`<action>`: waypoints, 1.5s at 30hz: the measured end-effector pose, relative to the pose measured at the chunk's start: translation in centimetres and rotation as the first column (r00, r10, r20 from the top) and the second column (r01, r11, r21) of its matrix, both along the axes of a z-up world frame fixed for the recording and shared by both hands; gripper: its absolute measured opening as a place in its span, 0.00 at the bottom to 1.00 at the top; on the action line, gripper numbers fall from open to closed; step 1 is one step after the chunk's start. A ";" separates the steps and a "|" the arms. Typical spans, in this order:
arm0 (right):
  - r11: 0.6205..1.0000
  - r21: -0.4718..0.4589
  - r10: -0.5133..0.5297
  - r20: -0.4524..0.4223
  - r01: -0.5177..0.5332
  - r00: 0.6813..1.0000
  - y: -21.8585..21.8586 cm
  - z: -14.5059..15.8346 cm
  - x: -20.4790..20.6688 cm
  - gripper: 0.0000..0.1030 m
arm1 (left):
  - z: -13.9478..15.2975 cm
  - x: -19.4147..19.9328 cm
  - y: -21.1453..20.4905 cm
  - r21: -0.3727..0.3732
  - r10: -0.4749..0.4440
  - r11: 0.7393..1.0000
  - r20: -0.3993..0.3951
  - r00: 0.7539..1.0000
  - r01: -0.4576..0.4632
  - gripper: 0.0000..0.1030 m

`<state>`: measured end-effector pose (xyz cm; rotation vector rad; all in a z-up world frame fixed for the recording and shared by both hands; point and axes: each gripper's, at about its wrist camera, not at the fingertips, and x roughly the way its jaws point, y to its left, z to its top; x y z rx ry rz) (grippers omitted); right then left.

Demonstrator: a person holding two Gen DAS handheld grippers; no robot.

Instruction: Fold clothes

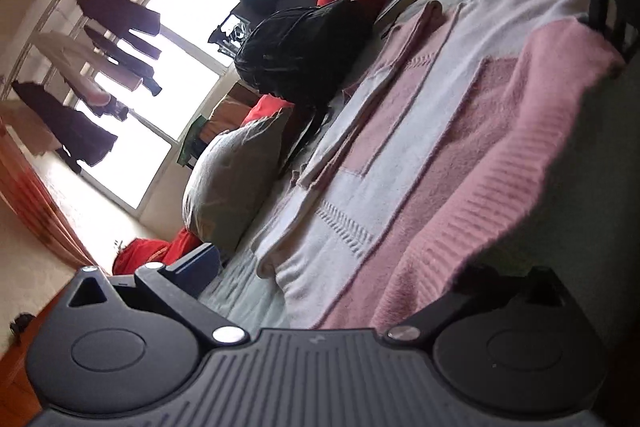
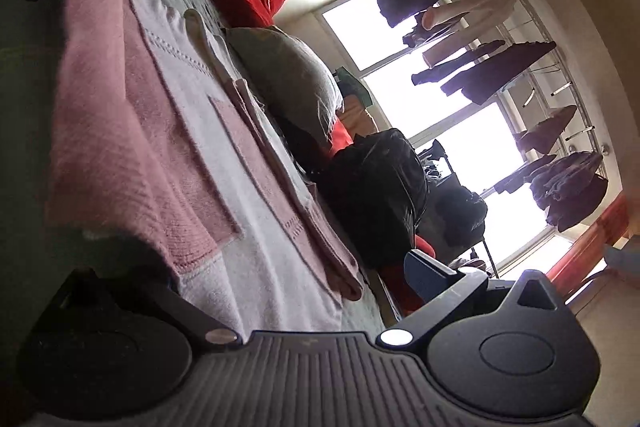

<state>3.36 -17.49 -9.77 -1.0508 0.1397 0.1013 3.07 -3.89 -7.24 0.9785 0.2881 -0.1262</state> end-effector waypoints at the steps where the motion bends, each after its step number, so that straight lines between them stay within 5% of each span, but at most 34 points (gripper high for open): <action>1: 1.000 -0.002 -0.001 0.005 0.001 1.000 0.0 0.2 0.2 1.00 | 0.1 0.2 -0.1 0.005 -0.003 1.000 0.003 1.000 0.003 1.00; 22: 1.000 0.007 -0.027 0.067 0.027 0.997 0.6 4.9 9.6 1.00 | 4.4 10.3 0.7 -0.038 0.034 0.999 0.076 0.996 -0.031 1.00; 45: 0.996 0.040 -0.081 0.065 0.078 0.995 1.0 4.9 22.9 1.00 | 3.2 24.0 2.1 -0.070 0.100 0.993 0.079 0.992 -0.094 1.00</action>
